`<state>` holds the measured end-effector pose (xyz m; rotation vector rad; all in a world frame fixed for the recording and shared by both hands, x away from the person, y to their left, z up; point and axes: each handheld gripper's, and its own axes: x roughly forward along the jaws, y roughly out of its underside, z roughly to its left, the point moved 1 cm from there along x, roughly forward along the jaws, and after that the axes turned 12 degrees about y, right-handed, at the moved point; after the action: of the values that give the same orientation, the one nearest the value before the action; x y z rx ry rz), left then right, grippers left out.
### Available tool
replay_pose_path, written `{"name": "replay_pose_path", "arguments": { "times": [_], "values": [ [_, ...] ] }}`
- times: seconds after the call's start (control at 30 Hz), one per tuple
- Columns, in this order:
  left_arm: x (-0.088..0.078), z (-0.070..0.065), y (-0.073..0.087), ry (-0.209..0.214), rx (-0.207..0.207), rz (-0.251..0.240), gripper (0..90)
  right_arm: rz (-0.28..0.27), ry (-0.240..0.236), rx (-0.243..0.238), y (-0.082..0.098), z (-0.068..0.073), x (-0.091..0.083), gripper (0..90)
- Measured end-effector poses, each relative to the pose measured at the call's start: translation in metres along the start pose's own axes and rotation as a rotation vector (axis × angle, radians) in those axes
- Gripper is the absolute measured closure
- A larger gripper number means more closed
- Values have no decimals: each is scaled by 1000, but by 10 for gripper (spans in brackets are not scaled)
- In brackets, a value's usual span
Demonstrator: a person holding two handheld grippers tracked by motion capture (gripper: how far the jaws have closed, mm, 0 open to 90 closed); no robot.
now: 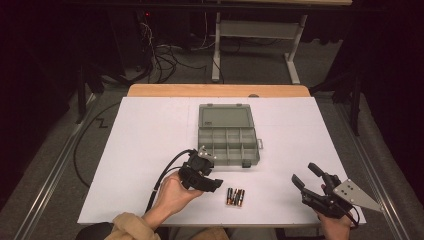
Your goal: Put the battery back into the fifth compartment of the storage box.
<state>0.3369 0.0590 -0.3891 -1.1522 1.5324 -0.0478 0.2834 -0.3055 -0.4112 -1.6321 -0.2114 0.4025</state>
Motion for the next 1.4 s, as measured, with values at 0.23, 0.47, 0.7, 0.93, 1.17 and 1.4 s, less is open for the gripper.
{"name": "replay_pose_path", "arguments": {
  "times": [0.23,0.47,0.7,0.93,1.17,1.4],
  "values": [
    [9,-4,-4,15,0,31,470,4,-3,2,0,0,0,331],
    [21,-9,-7,37,5,71,498,7,-7,1,0,1,0,333],
    [29,-12,-8,40,10,105,517,10,-7,1,0,1,0,333],
    [36,-15,-10,56,4,128,541,14,-7,3,0,1,0,334],
    [40,-15,-11,60,-8,147,574,14,-9,0,0,1,0,335],
    [43,-15,-12,63,-20,158,593,18,-9,-3,0,1,0,336]
  ]
}}
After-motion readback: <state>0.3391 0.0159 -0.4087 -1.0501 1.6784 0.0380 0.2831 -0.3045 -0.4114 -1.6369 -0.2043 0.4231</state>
